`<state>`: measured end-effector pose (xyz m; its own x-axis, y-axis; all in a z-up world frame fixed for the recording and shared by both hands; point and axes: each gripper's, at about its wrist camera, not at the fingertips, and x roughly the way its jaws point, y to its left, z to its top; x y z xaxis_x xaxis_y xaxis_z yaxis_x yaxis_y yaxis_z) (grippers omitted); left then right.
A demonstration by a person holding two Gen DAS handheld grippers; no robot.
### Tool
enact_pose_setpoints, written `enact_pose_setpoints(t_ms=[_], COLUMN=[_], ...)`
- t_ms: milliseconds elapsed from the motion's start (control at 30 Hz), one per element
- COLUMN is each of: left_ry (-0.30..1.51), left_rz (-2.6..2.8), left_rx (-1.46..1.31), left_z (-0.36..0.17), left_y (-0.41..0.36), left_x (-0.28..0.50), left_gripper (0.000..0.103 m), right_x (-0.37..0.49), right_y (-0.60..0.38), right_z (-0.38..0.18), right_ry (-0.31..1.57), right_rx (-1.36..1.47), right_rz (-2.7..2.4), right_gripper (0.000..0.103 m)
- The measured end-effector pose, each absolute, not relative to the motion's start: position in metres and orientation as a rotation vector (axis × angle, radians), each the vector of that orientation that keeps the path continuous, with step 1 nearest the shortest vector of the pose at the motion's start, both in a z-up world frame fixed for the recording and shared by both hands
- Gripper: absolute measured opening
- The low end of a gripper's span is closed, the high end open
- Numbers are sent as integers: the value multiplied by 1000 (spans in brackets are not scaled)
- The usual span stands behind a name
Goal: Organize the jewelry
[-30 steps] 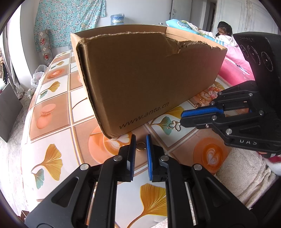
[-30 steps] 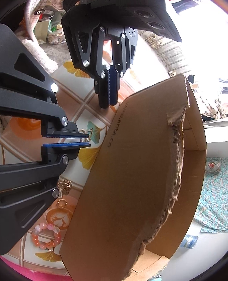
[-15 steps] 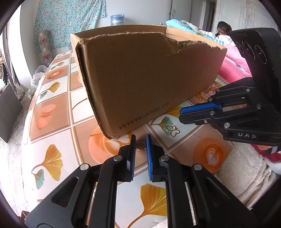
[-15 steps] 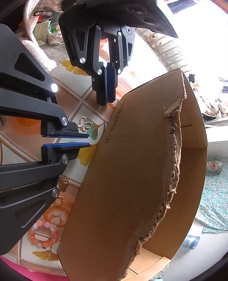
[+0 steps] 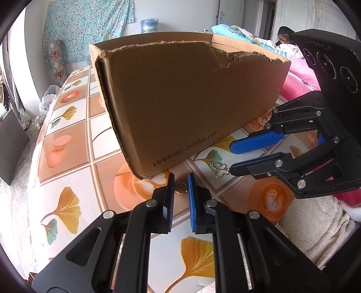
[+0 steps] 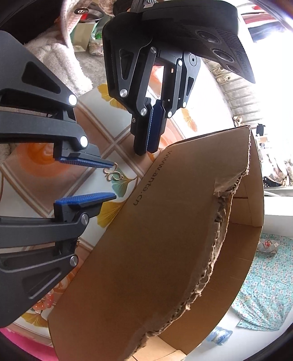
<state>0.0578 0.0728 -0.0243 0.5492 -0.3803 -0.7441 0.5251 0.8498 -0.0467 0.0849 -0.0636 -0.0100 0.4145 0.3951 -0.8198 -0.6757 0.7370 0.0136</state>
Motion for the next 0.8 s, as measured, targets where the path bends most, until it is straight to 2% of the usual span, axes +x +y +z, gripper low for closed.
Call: enact_pose_setpoints(t_ms=[267, 533, 667, 800], left_ry=[831, 830, 830, 830], left_rz=[-537, -538, -537, -538], left_rx=[186, 197, 197, 200], left_z=[-25, -26, -26, -25], left_y=[72, 69, 68, 67], left_x=[58, 57, 57, 57], left_gripper=[11, 11, 11, 11], right_x=[92, 95, 94, 98], right_y=[-56, -59, -54, -48], right_z=[-14, -12, -12, -13], right_ry=[978, 934, 913, 893], right_rx=[-268, -327, -387, -437], right_rz=[834, 812, 860, 910], right_gripper=[23, 23, 32, 32])
